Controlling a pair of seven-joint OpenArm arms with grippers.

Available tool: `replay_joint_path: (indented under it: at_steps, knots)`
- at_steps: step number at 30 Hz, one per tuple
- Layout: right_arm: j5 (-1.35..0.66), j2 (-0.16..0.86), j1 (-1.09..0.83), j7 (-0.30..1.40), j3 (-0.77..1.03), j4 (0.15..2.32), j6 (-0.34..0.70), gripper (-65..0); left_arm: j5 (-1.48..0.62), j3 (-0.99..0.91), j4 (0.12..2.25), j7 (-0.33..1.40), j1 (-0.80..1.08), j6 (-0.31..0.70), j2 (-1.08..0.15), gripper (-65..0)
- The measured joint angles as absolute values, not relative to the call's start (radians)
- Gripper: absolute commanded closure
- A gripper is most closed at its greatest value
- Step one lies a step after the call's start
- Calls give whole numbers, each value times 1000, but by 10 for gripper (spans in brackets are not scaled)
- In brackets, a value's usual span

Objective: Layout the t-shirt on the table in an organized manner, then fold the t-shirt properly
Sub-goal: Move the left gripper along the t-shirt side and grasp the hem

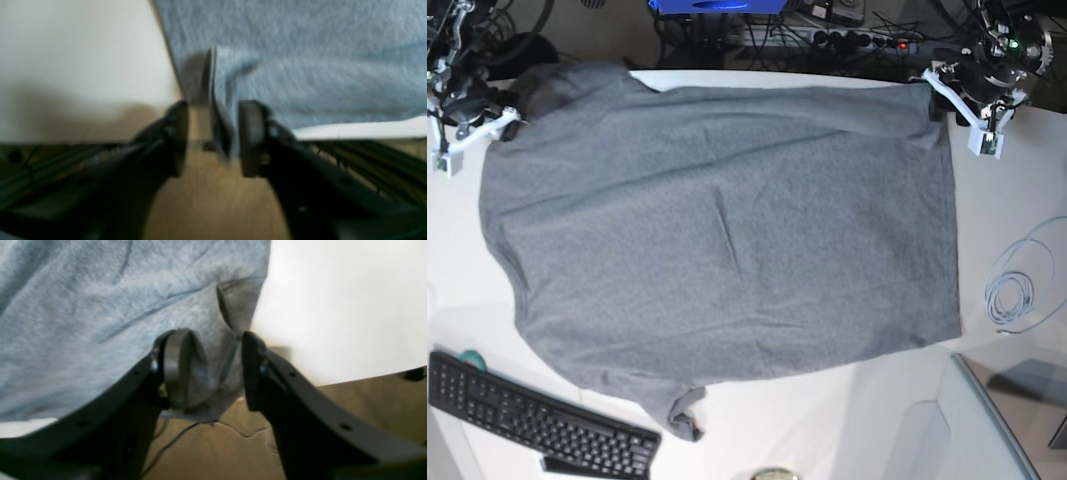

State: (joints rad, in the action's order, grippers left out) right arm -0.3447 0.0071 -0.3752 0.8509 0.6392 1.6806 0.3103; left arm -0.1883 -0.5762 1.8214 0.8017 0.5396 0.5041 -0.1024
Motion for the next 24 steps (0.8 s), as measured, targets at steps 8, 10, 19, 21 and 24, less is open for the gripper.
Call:
replay_joint_path:
  at_steps: [8, 10, 19, 21, 24]
  knots:
    - [-343, -6, -364, 843, 721, 1789, 306, -245, -192, -776, 1924, 805, 588, 508, -53, -372]
    - [-347, 11, -334, 849, 720, 1786, 307, -243, -175, -815, 1917, 814, 534, 507, -56, -334]
    - [-347, 113, -149, 842, 519, 1556, 377, -2, 119, -566, 1511, 796, 46, 507, -126, 0]
    - [-340, 116, -110, 841, 510, 1501, 376, -9, 179, -530, 1363, 773, -59, 512, -120, 0]
    - [-336, 132, -56, 809, 508, 1423, 375, -2, 239, -520, 1169, 682, -165, 511, -118, 0]
